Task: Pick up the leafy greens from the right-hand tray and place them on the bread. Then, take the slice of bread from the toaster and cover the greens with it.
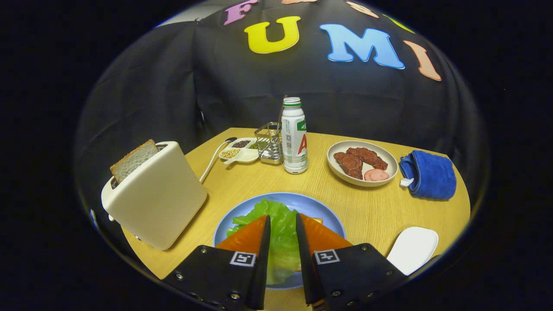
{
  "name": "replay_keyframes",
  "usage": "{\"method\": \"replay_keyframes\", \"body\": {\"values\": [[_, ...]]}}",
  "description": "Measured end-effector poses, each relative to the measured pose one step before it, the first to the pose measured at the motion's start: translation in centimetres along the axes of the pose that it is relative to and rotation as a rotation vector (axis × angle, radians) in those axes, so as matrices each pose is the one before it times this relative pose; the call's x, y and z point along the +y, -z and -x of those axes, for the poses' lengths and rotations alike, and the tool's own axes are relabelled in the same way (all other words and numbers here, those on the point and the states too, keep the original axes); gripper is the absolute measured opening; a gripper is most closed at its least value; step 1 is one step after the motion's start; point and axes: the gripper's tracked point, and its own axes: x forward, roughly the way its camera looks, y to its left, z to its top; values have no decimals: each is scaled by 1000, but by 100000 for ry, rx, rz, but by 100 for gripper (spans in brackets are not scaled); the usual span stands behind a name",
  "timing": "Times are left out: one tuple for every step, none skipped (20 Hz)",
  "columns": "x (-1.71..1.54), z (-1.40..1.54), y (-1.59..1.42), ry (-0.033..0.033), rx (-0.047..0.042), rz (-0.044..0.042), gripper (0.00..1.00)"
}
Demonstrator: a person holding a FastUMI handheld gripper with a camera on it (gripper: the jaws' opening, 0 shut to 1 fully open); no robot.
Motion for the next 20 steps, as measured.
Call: {"method": "replay_keyframes", "body": {"values": [[353,604,-599,219,-4472,-1053,35],[490,629,-829,179,-4647,131,35],[562,820,-924,379,-4682,616,35],[746,673,-957,-593,-4331,629,35],[641,859,-901,290,-3920,-1142,35],[756,628,-704,-14,-2874,-2170,35],[931,451,-568,-614,-2000,-1980,35],[868,363,-710,-139,-1521,-620,35],[719,298,-933,-50,-2127,-277,35],[1124,263,-775,-781,-2975,-983,35],[1207,335,-703,-436,-3061,44,35],[625,234,-378,724,-2619,105,35],[769,117,-448,1309,-2820,-1476,35],[1213,-156,-259,-1509,-541,924,34],[516,-346,-215,-406,439,1054,35],[713,61,-437,-448,-847,-1556,35],[957,-137,-863,-704,-2232,-1233,35],[374,-83,-409,1550,-1452,504,35],[690,-7,122,258,-291,1782,35],[1207,-97,264,-2021,25,2263,35]]}}
